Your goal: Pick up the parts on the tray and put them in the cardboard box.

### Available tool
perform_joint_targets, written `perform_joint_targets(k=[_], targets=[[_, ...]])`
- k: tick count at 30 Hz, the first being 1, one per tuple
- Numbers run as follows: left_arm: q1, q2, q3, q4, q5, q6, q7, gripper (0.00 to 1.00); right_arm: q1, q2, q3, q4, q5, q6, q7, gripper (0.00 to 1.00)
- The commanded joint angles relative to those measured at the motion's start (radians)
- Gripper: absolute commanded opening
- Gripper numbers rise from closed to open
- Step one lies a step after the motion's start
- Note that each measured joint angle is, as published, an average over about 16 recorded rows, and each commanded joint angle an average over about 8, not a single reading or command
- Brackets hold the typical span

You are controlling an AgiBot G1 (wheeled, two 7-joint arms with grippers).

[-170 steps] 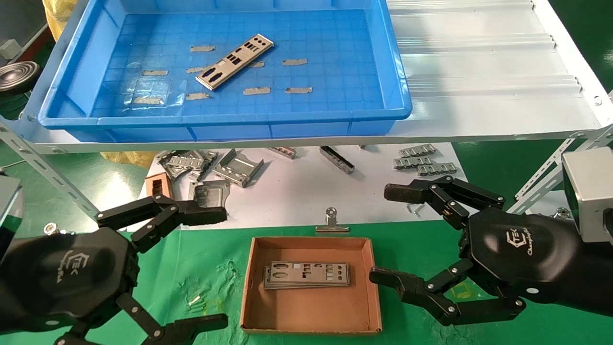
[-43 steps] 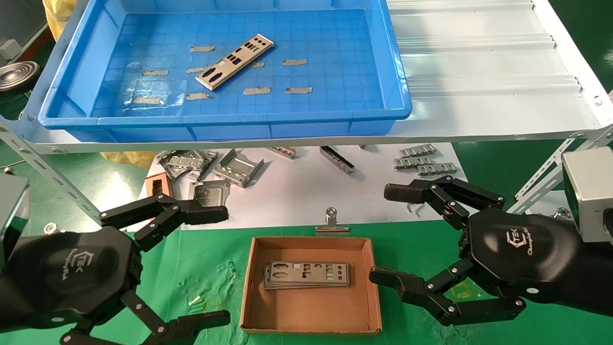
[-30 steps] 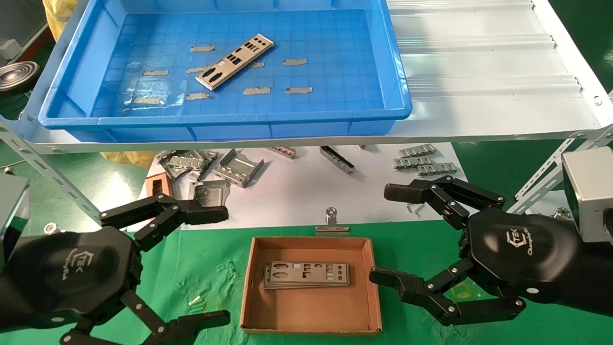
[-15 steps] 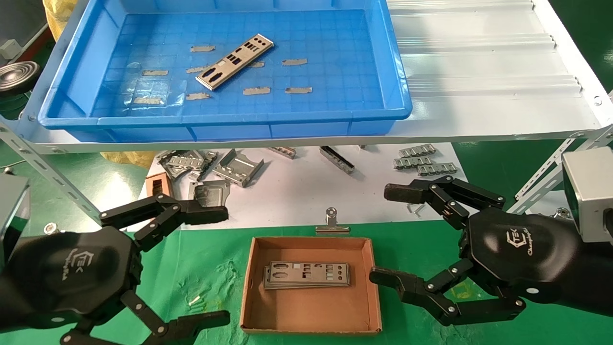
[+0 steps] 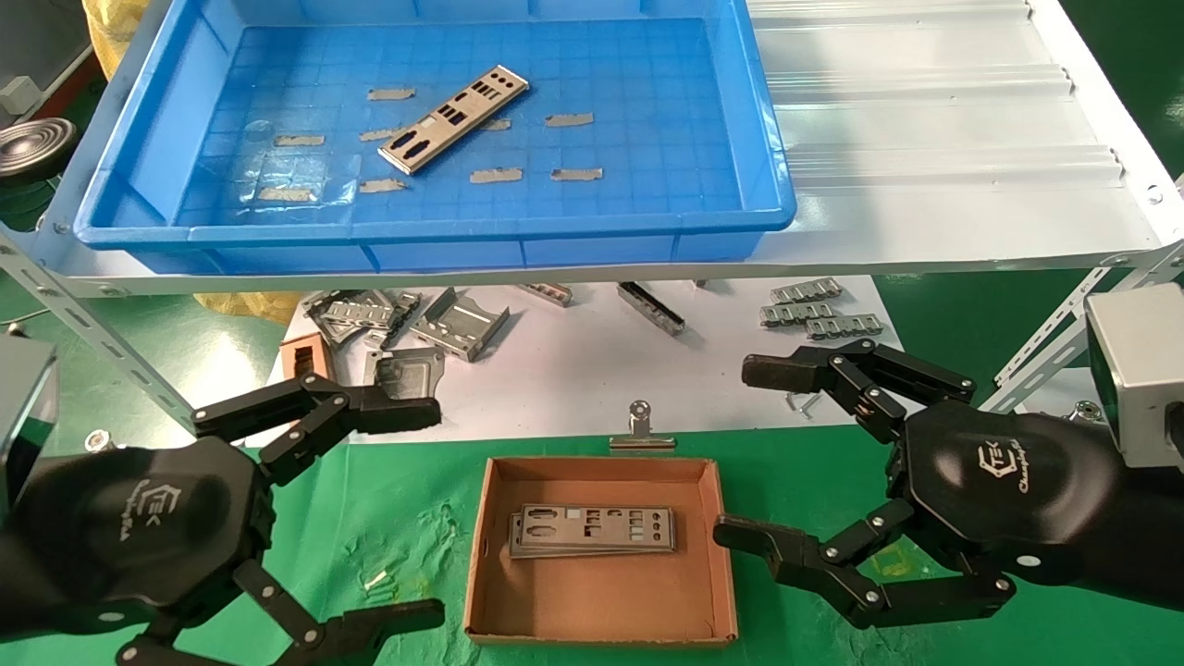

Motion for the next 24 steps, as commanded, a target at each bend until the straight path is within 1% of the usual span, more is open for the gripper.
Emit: perform_joint_targets(k=[1,24], targets=[[0.0,0.0,0.0,0.0,0.0,0.0,0.0,1.0,0.0,0.0,0.0,0.0,0.0,0.0,0.0,1.0],[0.0,0.0,0.0,0.0,0.0,0.0,0.0,1.0,0.0,0.0,0.0,0.0,0.0,0.0,0.0,1.0]])
